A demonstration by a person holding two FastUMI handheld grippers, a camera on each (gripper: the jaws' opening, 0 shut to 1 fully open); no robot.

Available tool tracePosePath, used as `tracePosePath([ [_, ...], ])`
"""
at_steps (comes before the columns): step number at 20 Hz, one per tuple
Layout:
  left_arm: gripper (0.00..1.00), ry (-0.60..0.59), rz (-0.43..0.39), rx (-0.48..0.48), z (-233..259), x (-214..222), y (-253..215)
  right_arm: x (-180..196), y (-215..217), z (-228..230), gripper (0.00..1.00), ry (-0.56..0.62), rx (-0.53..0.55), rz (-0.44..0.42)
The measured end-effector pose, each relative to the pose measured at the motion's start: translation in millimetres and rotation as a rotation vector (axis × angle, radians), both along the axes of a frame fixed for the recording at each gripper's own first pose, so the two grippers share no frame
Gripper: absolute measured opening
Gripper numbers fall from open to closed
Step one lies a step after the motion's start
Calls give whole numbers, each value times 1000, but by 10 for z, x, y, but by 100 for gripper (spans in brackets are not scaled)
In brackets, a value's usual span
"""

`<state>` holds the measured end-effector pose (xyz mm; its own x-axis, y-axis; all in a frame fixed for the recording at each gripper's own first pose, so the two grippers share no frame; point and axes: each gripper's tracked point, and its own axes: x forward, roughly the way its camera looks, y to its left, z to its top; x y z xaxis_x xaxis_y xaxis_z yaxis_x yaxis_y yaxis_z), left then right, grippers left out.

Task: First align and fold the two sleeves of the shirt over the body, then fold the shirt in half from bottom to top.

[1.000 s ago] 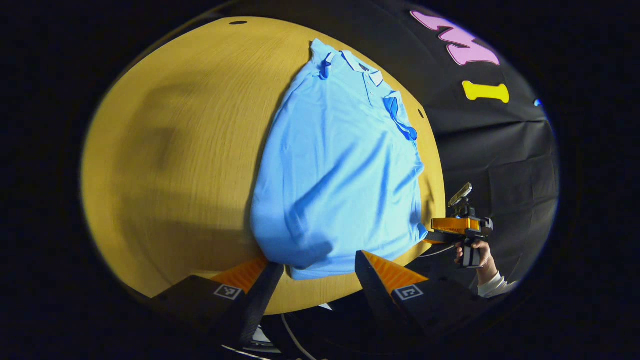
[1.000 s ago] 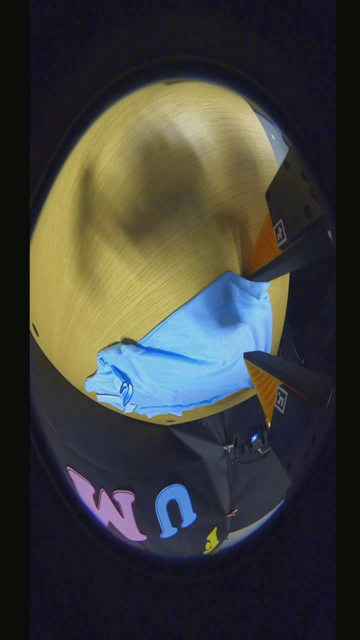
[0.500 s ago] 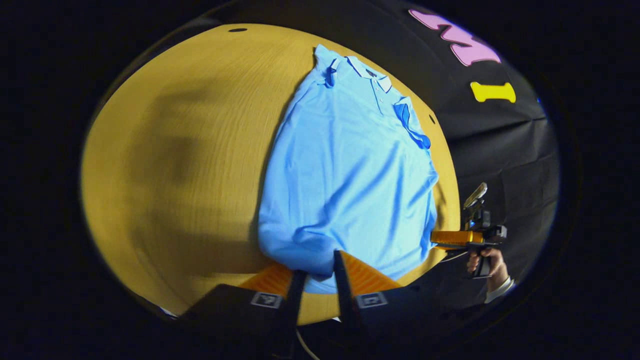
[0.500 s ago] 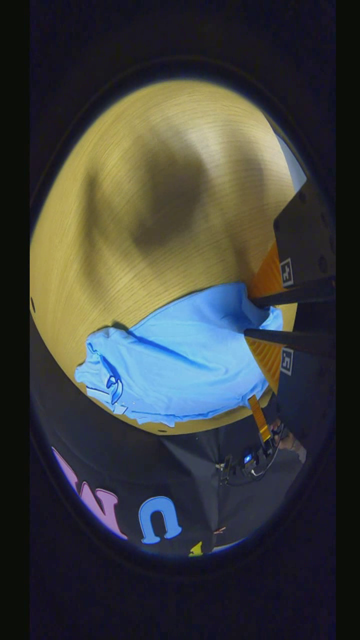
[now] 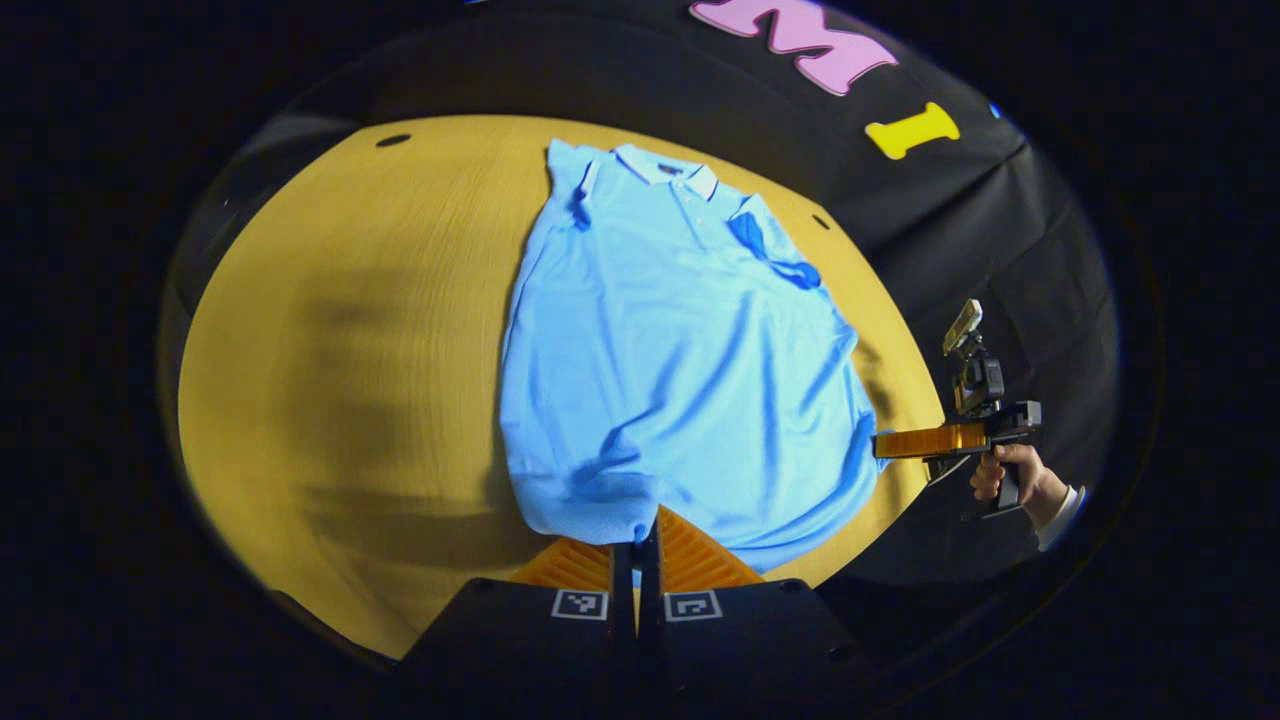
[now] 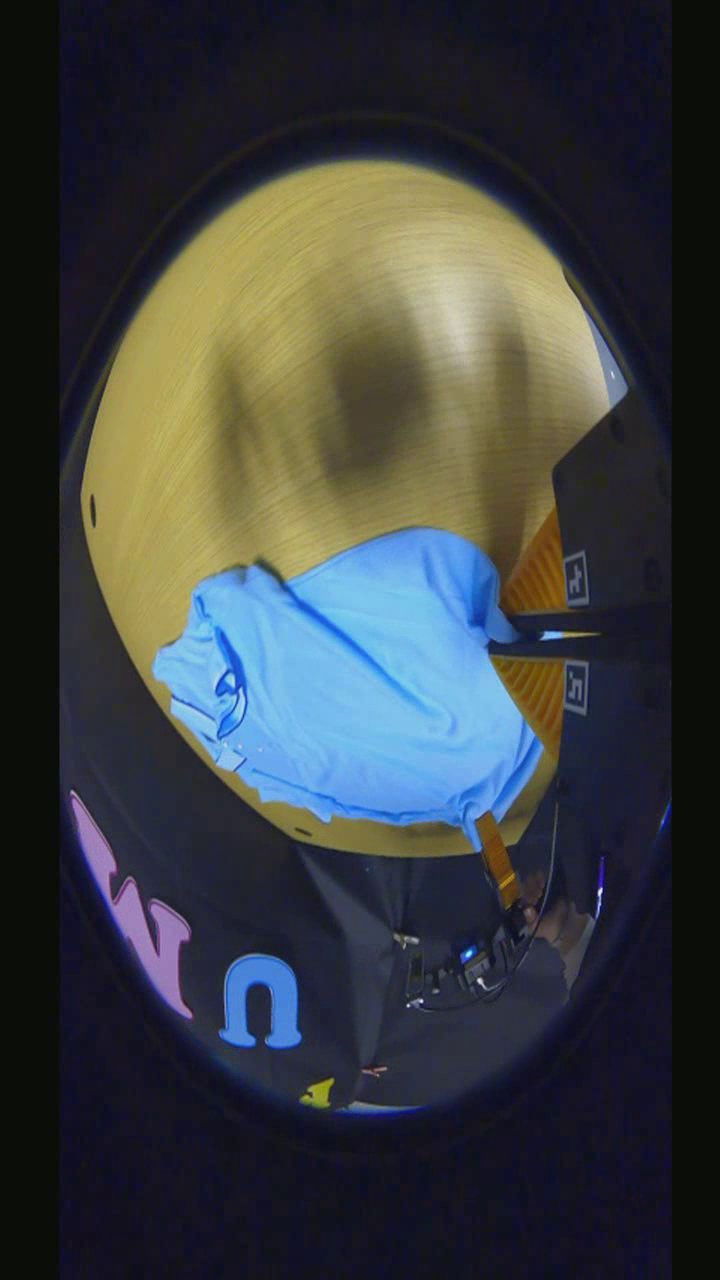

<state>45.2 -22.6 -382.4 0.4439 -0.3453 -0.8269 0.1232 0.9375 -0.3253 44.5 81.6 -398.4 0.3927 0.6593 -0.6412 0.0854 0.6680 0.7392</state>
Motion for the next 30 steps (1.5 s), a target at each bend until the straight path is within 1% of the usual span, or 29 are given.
tracePosePath([
  [2,6,-66,10,7,218,208,24,188,-30,189,0,-82,6,-8],
  [4,6,-123,14,13,408,438,30,483,-110,391,10,-175,-3,-33],
  [5,6,-148,9,20,489,535,39,622,-133,498,5,-210,3,-47],
  [6,6,-167,4,29,550,632,33,774,-156,581,10,-241,5,-63],
  [8,6,-189,1,44,639,799,8,1033,-185,676,5,-287,-7,-72],
  [12,6,-255,5,70,861,1194,-50,1476,-166,942,5,-381,-18,-48],
  [13,6,-272,13,68,904,1317,-68,1596,-160,997,0,-402,-28,-40],
  [15,6,-302,25,78,1019,1580,-59,1851,-133,1095,0,-446,-36,-34],
  [16,6,-319,31,95,1071,1730,-30,2000,-129,1155,10,-465,-34,-38],
  [20,6,-372,70,147,1234,2418,88,2700,-123,1359,10,-544,-45,-71],
  [23,6,-402,120,217,1286,2959,243,3251,-129,1502,10,-596,-63,-92],
  [24,6,-410,156,219,1297,3129,260,3439,-116,1521,5,-610,-70,-104],
  [25,6,-408,192,212,1258,3316,237,3623,-102,1507,2,-622,-81,-116],
  [26,6,-401,208,214,1187,3498,217,3794,-78,1458,0,-625,-95,-124],
  [27,6,-384,221,233,1066,3650,234,3956,-58,1376,0,-620,-111,-131],
  [28,2,-361,236,259,921,3779,258,4117,-45,1305,5,-614,-116,-144],
  [29,6,-342,243,276,751,3909,275,4282,-29,1229,0,-605,-127,-158],
  [30,6,-328,249,296,633,4032,286,4431,-42,1146,0,-599,-136,-170],
])
